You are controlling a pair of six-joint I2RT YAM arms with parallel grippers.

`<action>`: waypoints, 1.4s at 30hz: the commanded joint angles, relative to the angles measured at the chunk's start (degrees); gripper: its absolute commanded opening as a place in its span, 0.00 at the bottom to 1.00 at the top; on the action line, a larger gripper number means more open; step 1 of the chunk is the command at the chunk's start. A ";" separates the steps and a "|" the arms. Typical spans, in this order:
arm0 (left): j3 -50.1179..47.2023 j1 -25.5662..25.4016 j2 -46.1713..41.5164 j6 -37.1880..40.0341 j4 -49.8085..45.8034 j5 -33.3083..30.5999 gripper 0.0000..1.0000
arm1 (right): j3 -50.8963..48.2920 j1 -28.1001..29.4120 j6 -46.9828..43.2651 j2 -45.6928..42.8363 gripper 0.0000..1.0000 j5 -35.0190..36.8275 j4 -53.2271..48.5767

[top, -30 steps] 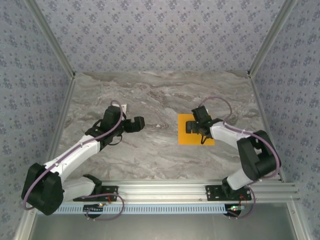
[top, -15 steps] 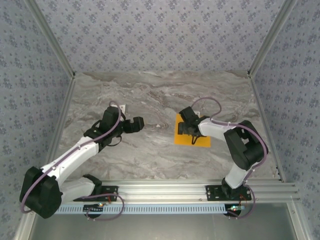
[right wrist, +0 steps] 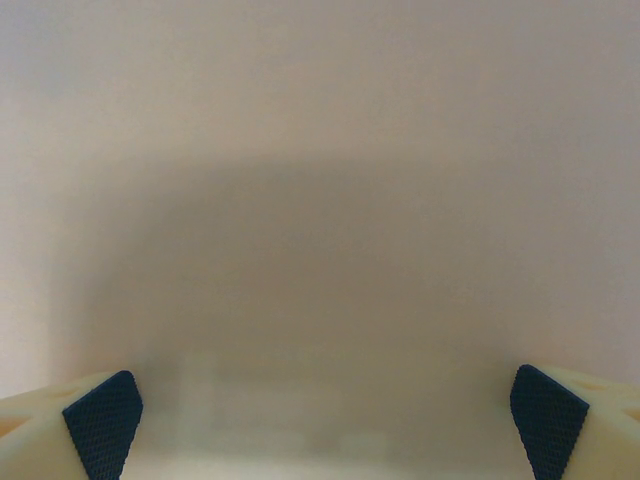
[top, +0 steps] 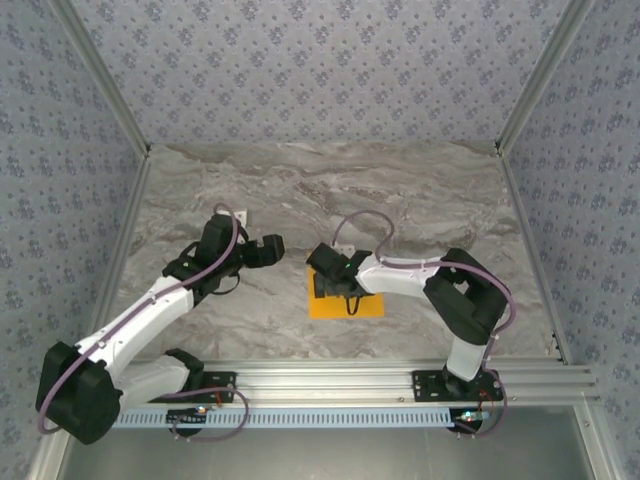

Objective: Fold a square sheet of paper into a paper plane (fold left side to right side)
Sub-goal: Move the square sheet of paper to the center of the table, then pick up the square sheet of paper from the center of the table.

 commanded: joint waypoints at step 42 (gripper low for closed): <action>-4.36 -17.79 27.27 -28.65 20.61 19.29 0.92 | -1.07 -16.78 -11.33 -1.19 1.00 -10.83 -0.17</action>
